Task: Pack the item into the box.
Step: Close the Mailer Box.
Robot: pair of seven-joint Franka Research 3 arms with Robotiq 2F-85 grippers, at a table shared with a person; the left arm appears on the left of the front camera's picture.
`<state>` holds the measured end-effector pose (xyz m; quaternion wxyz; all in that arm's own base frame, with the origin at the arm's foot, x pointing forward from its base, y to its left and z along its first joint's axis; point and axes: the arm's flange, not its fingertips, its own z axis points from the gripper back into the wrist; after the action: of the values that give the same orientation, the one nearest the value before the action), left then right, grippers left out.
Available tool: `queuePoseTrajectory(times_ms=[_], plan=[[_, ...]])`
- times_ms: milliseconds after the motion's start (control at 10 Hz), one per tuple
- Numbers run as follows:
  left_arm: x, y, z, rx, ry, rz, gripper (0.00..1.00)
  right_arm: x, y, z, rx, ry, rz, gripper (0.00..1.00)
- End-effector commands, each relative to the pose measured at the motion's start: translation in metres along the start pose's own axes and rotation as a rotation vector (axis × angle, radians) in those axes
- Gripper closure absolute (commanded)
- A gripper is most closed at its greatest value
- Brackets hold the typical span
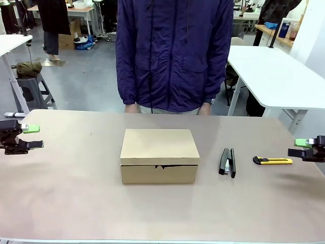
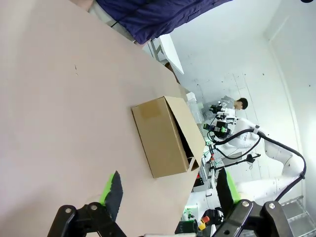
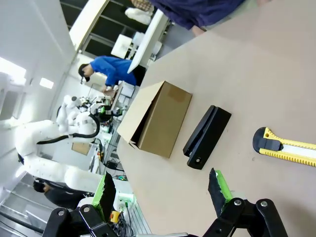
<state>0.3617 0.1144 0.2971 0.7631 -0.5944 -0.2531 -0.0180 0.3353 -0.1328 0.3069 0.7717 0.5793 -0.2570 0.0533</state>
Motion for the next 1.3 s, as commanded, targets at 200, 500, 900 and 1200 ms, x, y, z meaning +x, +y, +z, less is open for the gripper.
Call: queuePoseTrajectory(times_ms=[200, 500, 900, 1200], plan=[[-0.0034, -0.004, -0.0004, 0.006, 0.001, -0.006, 0.0, 0.0019, 0.003, -0.001, -0.011, 0.003, 0.014, 0.0], [-0.0034, -0.004, -0.0004, 0.006, 0.001, -0.006, 0.0, 0.0019, 0.003, -0.001, -0.011, 0.003, 0.014, 0.0], [-0.0034, -0.004, -0.0004, 0.006, 0.001, -0.006, 0.0, 0.0019, 0.003, -0.001, -0.011, 0.003, 0.014, 0.0], [-0.0034, -0.004, -0.0004, 0.006, 0.001, -0.006, 0.0, 0.0019, 0.003, -0.001, -0.011, 0.003, 0.014, 0.0]])
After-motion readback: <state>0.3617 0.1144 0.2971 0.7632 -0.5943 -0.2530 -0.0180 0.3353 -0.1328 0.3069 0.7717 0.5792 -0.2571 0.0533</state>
